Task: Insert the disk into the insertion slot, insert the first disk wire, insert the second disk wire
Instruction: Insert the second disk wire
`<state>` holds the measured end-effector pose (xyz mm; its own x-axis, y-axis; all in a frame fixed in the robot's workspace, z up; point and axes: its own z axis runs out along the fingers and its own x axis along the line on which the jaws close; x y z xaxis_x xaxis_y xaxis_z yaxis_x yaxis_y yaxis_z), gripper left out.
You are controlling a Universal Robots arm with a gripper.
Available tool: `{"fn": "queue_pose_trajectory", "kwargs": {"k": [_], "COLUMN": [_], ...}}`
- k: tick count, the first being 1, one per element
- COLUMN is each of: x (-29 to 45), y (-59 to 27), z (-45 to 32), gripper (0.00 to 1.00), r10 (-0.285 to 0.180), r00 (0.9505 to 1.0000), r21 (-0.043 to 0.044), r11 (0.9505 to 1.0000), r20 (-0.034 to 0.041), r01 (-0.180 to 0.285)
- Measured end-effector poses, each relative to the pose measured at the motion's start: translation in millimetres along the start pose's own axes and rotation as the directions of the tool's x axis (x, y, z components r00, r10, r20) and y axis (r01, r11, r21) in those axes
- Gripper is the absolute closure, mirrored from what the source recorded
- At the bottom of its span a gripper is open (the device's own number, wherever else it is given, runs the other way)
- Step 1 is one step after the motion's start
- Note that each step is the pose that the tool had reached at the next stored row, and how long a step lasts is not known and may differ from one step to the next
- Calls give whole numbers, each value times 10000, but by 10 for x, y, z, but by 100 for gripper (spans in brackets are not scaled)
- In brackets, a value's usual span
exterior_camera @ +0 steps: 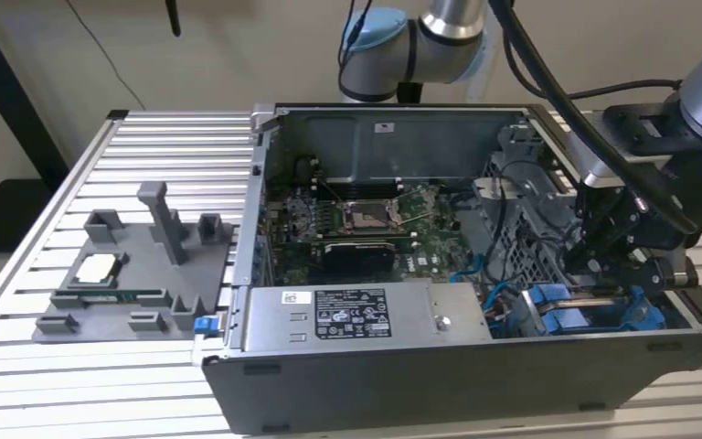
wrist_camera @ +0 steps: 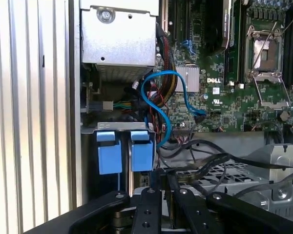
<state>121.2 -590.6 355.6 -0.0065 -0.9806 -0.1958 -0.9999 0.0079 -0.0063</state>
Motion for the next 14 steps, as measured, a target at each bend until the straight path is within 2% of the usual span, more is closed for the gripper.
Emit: {"fn": "queue_pose_trajectory", "kwargs": {"k": [2, 3, 6, 9, 10, 14], "x": [2, 2, 4, 4, 4, 5], "y": [-9, -15, -22, -25, -25, -24], "z": [10, 12, 18, 22, 23, 23], "gripper": [84, 84, 84, 84, 84, 84], "r10": [-7, -9, -14, -23, -24, -23], "r00": [9999, 9996, 9976, 9930, 9918, 9915], "r21": [29, 38, 63, 85, 84, 86], "r11": [10000, 10000, 10000, 10000, 10000, 10000], "r20": [-166, -279, -698, -1185, -1279, -1302], "r01": [7, 10, 18, 33, 35, 34]}}
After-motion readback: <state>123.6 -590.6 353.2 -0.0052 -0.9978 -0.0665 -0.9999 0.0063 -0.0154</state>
